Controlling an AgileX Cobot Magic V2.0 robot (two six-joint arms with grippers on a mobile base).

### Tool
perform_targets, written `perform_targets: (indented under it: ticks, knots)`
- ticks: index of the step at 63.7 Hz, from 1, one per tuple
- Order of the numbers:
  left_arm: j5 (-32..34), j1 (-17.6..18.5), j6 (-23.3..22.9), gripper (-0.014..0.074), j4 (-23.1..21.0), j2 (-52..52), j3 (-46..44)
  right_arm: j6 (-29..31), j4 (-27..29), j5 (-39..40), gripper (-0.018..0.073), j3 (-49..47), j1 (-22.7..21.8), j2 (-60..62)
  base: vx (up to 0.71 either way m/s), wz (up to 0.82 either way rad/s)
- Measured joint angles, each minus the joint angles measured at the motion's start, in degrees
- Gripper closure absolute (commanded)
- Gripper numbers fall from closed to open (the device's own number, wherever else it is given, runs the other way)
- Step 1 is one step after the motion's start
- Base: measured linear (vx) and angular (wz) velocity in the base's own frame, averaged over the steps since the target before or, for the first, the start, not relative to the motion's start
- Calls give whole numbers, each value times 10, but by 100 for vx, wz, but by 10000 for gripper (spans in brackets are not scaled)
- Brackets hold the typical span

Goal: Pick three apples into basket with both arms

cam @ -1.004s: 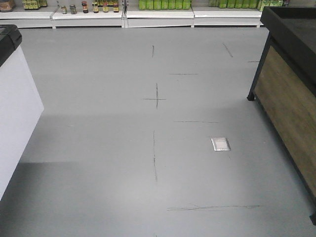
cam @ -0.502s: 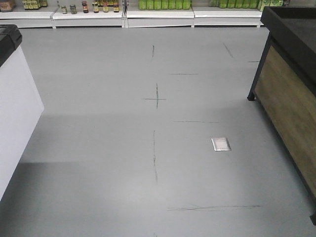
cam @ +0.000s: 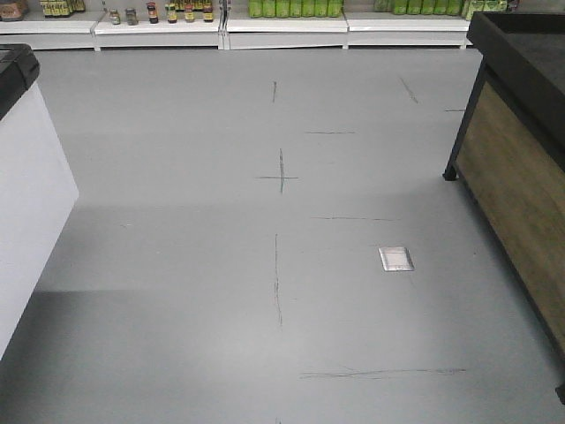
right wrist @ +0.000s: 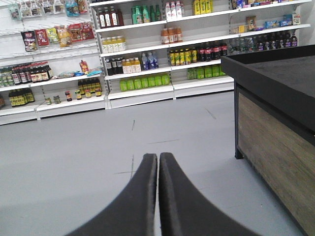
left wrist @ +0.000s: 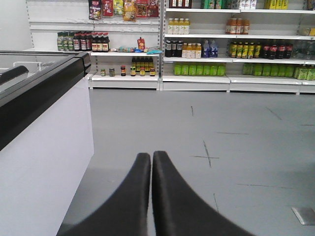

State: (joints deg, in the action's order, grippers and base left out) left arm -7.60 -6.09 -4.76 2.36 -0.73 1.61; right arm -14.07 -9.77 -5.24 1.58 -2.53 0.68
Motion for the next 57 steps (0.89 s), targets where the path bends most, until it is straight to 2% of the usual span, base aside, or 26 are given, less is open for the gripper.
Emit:
perform_targets:
  ticks: [57]
  knots:
    - [0, 0, 0, 603, 0, 0, 0, 0, 0, 0, 564, 0, 0, 0, 4, 1]
